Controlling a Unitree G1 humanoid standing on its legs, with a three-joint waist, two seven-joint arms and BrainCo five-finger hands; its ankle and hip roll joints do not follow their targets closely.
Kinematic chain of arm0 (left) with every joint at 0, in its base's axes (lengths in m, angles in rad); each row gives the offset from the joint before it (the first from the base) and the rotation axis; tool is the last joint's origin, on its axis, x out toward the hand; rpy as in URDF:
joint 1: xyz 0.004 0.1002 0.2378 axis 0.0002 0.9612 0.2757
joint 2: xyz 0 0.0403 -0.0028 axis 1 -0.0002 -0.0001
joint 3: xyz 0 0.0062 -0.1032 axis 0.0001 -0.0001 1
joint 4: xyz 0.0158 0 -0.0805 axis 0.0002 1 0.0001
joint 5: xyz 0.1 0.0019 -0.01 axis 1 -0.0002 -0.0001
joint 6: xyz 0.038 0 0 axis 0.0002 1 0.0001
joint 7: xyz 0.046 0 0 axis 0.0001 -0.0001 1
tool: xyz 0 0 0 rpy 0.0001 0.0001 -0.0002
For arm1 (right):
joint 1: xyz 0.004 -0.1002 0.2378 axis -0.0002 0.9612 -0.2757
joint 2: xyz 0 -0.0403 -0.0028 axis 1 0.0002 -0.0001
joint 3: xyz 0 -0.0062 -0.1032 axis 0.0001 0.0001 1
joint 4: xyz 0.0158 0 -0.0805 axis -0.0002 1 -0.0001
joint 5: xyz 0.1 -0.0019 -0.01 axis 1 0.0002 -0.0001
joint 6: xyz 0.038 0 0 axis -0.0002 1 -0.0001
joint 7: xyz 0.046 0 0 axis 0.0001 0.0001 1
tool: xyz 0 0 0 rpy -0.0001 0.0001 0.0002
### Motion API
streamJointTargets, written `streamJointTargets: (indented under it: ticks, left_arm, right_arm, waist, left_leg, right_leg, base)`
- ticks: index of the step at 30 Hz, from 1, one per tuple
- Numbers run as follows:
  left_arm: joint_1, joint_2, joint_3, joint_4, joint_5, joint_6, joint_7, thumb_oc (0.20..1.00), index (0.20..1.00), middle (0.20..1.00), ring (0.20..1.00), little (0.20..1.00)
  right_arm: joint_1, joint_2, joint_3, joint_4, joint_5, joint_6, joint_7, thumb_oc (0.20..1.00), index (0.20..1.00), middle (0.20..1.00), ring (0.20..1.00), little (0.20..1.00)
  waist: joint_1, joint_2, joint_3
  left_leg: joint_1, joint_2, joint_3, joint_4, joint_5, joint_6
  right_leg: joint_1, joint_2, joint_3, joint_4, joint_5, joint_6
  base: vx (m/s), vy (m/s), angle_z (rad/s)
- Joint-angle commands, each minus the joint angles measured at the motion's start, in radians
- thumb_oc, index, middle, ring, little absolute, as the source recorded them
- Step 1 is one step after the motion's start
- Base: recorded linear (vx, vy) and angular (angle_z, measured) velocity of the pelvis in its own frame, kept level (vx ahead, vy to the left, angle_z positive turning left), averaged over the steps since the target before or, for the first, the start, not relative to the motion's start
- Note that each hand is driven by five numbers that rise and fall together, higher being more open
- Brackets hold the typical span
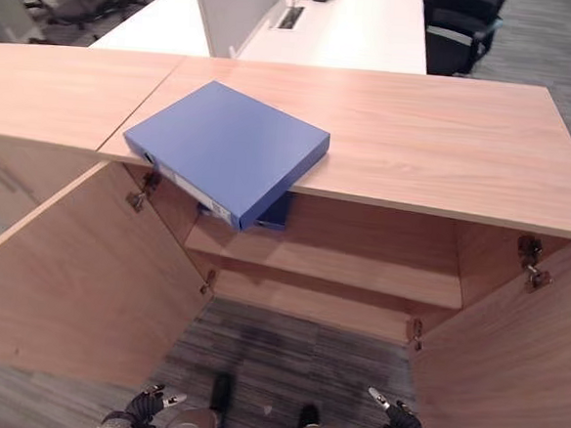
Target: Put the empty folder in the office cabinet
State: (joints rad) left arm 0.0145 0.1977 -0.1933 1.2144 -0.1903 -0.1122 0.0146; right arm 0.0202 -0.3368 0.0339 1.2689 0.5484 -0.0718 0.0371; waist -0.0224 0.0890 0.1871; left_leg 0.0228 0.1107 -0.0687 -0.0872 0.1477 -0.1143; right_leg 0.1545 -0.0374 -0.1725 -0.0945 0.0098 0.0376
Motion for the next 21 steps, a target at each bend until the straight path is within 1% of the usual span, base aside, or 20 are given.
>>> streamJointTargets:
  ticks: [1,2,3,7,17,21]
  left_arm:
    - [-0.023,0.018,0.001,0.012,-0.002,-0.016,0.008,1.000,1.000,1.000,1.000,1.000]
    - [-0.019,0.019,0.002,0.013,0.001,-0.015,0.007,1.000,1.000,1.000,1.000,1.000]
    - [-0.014,0.021,0.002,0.019,0.012,-0.012,0.009,1.000,1.000,1.000,1.000,1.000]
    - [-0.014,0.026,0.005,0.024,0.020,-0.012,0.011,1.000,1.000,1.000,1.000,1.000]
    - [-0.013,0.029,0.006,0.015,0.014,-0.015,0.011,1.000,1.000,1.000,1.000,1.000]
    - [-0.012,0.029,-0.004,0.023,0.030,-0.014,0.006,1.000,1.000,1.000,1.000,1.000]
  right_arm:
    - [-0.033,0.011,-0.009,0.023,-0.016,-0.006,-0.002,1.000,1.000,1.000,1.000,1.000]
    - [-0.030,0.014,-0.008,0.024,-0.019,-0.004,0.000,1.000,1.000,1.000,1.000,1.000]
    - [-0.026,0.023,-0.006,0.026,-0.027,0.000,0.001,1.000,1.000,1.000,1.000,1.000]
    - [-0.022,0.032,0.000,0.027,-0.037,0.003,0.005,1.000,1.000,1.000,1.000,1.000]
    - [-0.019,0.031,-0.010,0.033,-0.045,0.008,0.004,1.000,1.000,1.000,1.000,1.000]
    - [-0.017,0.033,-0.015,0.037,-0.038,0.010,0.007,1.000,1.000,1.000,1.000,1.000]
  waist:
    - [0.021,-0.025,0.015]
    - [0.020,-0.024,0.012]
    - [0.014,-0.025,0.002]
    - [0.009,-0.027,-0.007]
    - [0.008,-0.038,-0.019]
    - [0.000,-0.037,-0.025]
  left_leg:
    - [0.037,-0.016,0.014,0.075,-0.148,-0.004]
    - [0.049,-0.018,0.022,0.064,-0.148,0.001]
    - [0.062,-0.027,0.036,0.038,-0.140,0.014]
    - [0.093,-0.036,0.060,0.011,-0.146,0.028]
    - [0.129,-0.050,0.084,0.002,-0.168,0.048]
    - [0.137,-0.055,0.088,0.001,-0.173,0.054]
  right_leg:
    - [-0.041,-0.083,-0.002,0.057,-0.038,0.086]
    - [-0.041,-0.087,0.004,0.055,-0.033,0.089]
    - [-0.055,-0.098,0.016,0.055,-0.014,0.099]
    - [-0.059,-0.109,0.028,0.064,-0.009,0.110]
    - [-0.056,-0.129,0.030,0.071,0.004,0.131]
    - [-0.050,-0.136,0.041,0.072,0.000,0.135]
  base:
    - [0.05,0.079,-0.15]
    - [0.03,0.121,-0.18]
    - [0.04,0.145,-0.06]
    - [0.03,0.088,-0.14]
    - [0.01,0.030,-0.11]
    - [0.01,0.033,-0.04]
